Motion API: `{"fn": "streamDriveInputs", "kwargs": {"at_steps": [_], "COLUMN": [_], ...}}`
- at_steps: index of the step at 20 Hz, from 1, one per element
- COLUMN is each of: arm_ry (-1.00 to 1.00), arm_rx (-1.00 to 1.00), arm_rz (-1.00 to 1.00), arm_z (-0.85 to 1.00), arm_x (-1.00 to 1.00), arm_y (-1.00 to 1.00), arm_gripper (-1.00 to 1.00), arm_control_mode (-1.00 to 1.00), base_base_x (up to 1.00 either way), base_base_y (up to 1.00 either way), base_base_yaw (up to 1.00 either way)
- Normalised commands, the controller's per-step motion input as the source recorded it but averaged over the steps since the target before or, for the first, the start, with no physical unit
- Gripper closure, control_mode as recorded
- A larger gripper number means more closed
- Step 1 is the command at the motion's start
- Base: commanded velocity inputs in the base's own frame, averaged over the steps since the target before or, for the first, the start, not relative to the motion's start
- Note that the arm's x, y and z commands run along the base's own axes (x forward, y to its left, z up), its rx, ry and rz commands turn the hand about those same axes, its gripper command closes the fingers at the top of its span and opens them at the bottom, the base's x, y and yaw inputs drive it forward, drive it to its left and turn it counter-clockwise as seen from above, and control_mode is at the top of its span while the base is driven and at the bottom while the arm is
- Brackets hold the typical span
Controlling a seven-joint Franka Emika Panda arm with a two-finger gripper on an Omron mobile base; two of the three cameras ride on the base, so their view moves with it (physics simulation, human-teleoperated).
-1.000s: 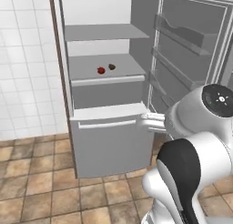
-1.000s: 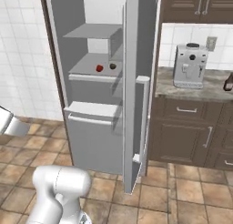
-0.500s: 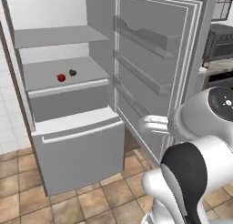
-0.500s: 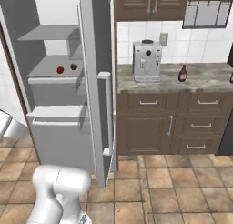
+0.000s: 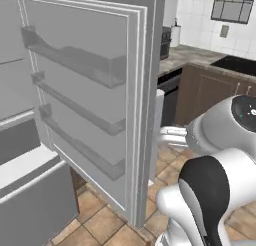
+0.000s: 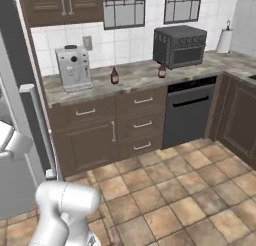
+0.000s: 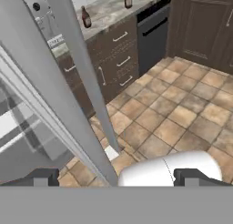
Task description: Place the ketchup and ketchup from the counter to the top shelf of the fridge. If the existing items in the fridge are on the top shelf, move them to other shelves.
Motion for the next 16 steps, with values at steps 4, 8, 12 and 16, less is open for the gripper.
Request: {"fn": "streamDriveInputs", "kwargs": {"at_steps": [4, 8, 12, 16], "arm_ry": [0.0, 0.0, 0.0, 0.0], "arm_rx": [0.0, 0.0, 0.0, 0.0], "arm_rz": [0.0, 0.0, 0.0, 0.0], "arm_z": [0.0, 0.0, 0.0, 0.0], "arm_x": [0.0, 0.0, 0.0, 0.0], "arm_y": [0.0, 0.0, 0.0, 0.0], "arm_gripper": [-1.0, -1.0, -1.0, -1.0], "arm_control_mode": [1.0, 1.0, 1.0, 1.0], "base_base_x": [-0.24, -0.02, 0.37, 0.99], "base_base_y": [-0.86, -0.97, -1.0, -0.7], "base_base_yaw": [-0.64, -0.63, -0.43, -0.11]}}
